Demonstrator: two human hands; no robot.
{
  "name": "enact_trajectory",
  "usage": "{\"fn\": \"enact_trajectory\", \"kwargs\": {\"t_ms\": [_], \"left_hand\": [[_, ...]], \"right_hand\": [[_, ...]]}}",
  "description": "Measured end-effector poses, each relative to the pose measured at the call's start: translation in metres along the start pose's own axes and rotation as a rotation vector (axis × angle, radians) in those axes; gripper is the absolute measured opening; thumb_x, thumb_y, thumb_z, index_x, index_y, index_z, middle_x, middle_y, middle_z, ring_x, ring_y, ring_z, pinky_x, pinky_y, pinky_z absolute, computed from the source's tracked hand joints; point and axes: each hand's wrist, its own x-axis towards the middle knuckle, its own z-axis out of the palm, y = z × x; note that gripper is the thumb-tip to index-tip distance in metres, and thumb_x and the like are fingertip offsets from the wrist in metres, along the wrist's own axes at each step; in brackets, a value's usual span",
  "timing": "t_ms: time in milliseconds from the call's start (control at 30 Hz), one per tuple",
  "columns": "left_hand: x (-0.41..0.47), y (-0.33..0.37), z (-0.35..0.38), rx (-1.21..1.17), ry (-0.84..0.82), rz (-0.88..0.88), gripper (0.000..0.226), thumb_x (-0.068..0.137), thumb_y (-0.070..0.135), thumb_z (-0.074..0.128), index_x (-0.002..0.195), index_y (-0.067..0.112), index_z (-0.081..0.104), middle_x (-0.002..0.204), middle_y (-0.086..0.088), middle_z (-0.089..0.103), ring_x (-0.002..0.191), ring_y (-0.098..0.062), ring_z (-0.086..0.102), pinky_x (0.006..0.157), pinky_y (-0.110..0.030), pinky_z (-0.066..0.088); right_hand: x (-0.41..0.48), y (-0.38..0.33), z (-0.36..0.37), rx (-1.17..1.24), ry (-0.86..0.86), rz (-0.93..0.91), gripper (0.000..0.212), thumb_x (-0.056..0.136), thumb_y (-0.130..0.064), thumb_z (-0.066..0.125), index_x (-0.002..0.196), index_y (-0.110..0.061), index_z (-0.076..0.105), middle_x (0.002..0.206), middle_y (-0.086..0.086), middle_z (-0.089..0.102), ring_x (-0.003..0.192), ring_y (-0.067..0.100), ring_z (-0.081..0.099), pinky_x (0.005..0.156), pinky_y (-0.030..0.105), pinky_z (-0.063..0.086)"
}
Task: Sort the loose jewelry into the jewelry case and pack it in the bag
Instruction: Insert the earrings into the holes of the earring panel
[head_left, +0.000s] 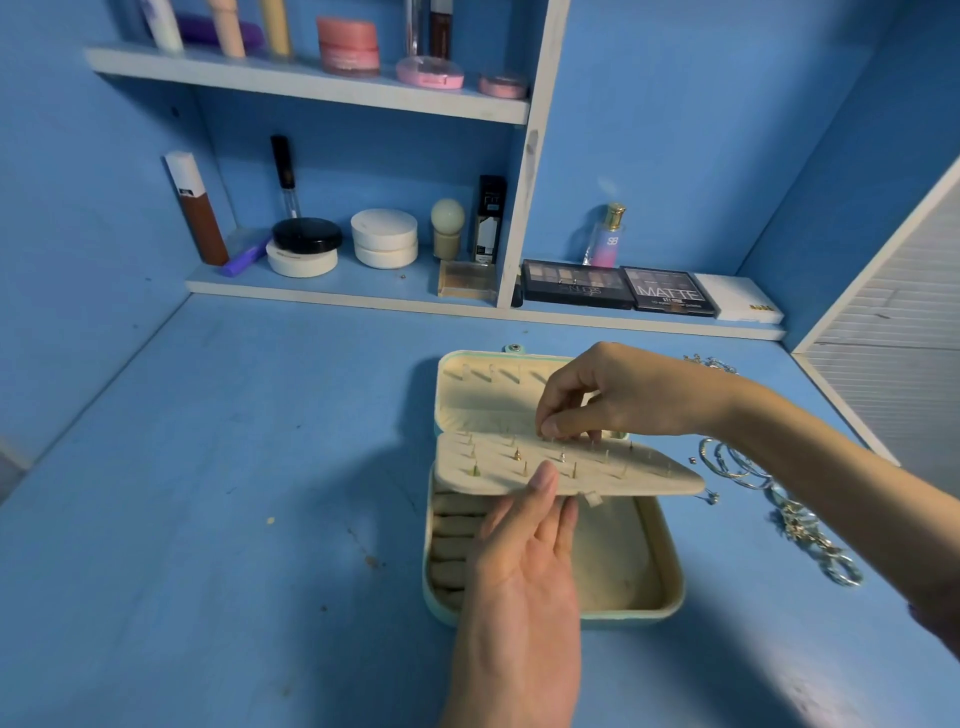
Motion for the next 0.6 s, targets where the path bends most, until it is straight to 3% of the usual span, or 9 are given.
{"fn": "enact_trajectory", "kwargs": {"t_ms": [133,300,400,600], "left_hand": [[0.0,0.0,0.0,-0.003,0.007,-0.002,0.081,0.024,0.028,0.098,0.101,0.014,0.076,0.121,-0.008,0.067,0.109,-0.016,0.065,0.093,-0.033,0.04],[0.0,-0.001,0.0,-0.002,0.007,-0.003,0.08,0.022,0.028,0.098,0.098,0.014,0.078,0.119,-0.008,0.068,0.108,-0.016,0.066,0.091,-0.032,0.04],[-0.001,-0.001,0.0,-0.006,0.012,-0.005,0.081,0.022,0.028,0.098,0.099,0.013,0.077,0.119,-0.009,0.068,0.108,-0.016,0.066,0.091,-0.033,0.04],[0.0,-0.001,-0.001,-0.001,0.002,0.001,0.082,0.023,0.028,0.098,0.101,0.014,0.076,0.12,-0.009,0.068,0.108,-0.017,0.066,0.094,-0.033,0.039]], "right_hand": [[-0.001,-0.002,0.001,-0.01,0.007,-0.036,0.009,0.084,-0.015,0.068,0.08,-0.022,0.071,0.072,-0.008,0.068,0.059,0.003,0.056,0.065,0.017,0.048],[-0.002,-0.003,-0.005,0.0,-0.029,-0.045,0.009,0.083,-0.011,0.068,0.084,-0.021,0.069,0.073,-0.006,0.068,0.061,0.007,0.06,0.067,0.032,0.052],[-0.001,-0.006,-0.007,-0.005,-0.044,-0.051,0.012,0.082,-0.007,0.066,0.08,-0.018,0.067,0.071,-0.005,0.067,0.06,0.007,0.06,0.064,0.021,0.05],[0.0,-0.011,-0.006,-0.034,-0.07,-0.016,0.012,0.083,-0.005,0.063,0.079,-0.016,0.067,0.072,0.0,0.066,0.055,0.005,0.056,0.055,0.013,0.044]]}}
